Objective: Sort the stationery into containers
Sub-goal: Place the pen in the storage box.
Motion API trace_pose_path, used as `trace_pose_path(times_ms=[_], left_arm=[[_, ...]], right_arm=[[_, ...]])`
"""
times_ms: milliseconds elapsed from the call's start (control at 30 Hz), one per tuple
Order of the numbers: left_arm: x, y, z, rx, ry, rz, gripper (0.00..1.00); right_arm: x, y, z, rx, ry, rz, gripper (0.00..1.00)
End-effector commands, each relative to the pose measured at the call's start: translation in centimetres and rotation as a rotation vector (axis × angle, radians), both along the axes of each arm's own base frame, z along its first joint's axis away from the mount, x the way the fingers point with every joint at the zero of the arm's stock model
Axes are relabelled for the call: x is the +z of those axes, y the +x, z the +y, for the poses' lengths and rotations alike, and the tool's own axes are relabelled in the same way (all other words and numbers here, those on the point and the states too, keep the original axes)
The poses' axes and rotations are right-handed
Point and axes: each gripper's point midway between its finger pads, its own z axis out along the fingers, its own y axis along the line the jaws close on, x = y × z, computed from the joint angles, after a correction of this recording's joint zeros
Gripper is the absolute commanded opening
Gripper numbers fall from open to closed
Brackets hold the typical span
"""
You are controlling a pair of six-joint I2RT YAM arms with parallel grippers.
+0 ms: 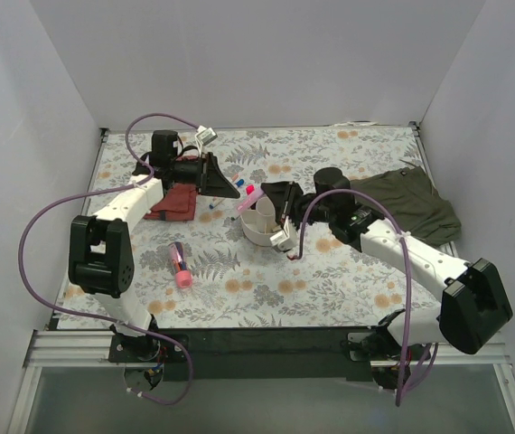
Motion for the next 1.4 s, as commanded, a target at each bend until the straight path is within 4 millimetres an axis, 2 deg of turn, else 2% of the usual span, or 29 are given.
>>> trace_pose_path(times_ms=[0,167,333,533,633,667,867,967,1000,1033,1100,1167,1200,1267,1333,1367], left_arm=[[2.6,-1.3,-0.4,-0.066,-0.041,-0.041,0.68],[2.6,-1.6,-0.8,-0.083,-0.043,-0.034,0.62],[2.2,-1.7,-1.1,-0.101,-0.045,-0.017,0.47],[2.1,-2.1,-1.4,-0.133,-0.057,0.005,0.39],[1.9,-2.3,-1.5,-0.149,-0.061,0.018,0.26],[1.8,-2.2,-1.5,-0.146,-0.058,0.033,0.18],[1.7,-1.8,-1.7,-0.141,-0.057,0.022,0.03],[1.8,-1.4,-1.8,-0.1,-0.041,-0.002,0.0],[1.6,-1.5,-1.8,-0.091,-0.035,-0.003,0.0],[1.4,-1.4,-1.8,-0.078,-0.03,-0.021,0.0],[0.9,-1.0,-1.9,-0.025,-0.003,-0.057,0.0],[-0.2,-0.4,-2.0,0.015,0.023,-0.113,0.0],[-0.9,0.9,-2.0,0.087,0.065,-0.147,0.0],[-2.2,1.6,-2.0,0.147,0.098,-0.198,0.0],[-1.9,4.0,-1.9,0.293,0.118,-0.336,0.0],[-3.2,4.2,-1.6,0.341,0.128,-0.319,0.0]], right_arm=[[3.2,0.6,1.7,0.036,0.053,-0.088,0.01],[3.4,0.9,2.8,0.052,0.061,-0.08,0.01],[3.5,0.9,3.8,0.069,0.066,-0.077,0.01],[3.2,1.0,4.4,0.08,0.067,-0.077,0.01],[2.9,1.0,4.6,0.085,0.064,-0.073,0.01],[2.9,1.1,4.7,0.084,0.066,-0.073,0.01],[2.1,0.9,4.7,0.095,0.057,-0.083,0.01],[2.2,2.0,3.7,0.004,0.067,-0.098,0.28],[2.8,2.9,2.6,-0.063,0.082,-0.083,0.47],[3.1,3.3,2.0,-0.098,0.1,-0.057,0.6],[3.5,4.3,0.0,-0.172,0.132,-0.013,0.73],[4.1,4.8,-1.5,-0.225,0.164,0.015,0.79],[4.0,5.5,-2.6,-0.294,0.202,0.085,0.81],[4.6,6.1,-3.9,-0.372,0.26,0.146,0.82],[5.1,7.1,-5.4,-0.489,0.365,0.267,0.82],[5.2,7.4,-5.9,-0.531,0.403,0.31,0.82]])
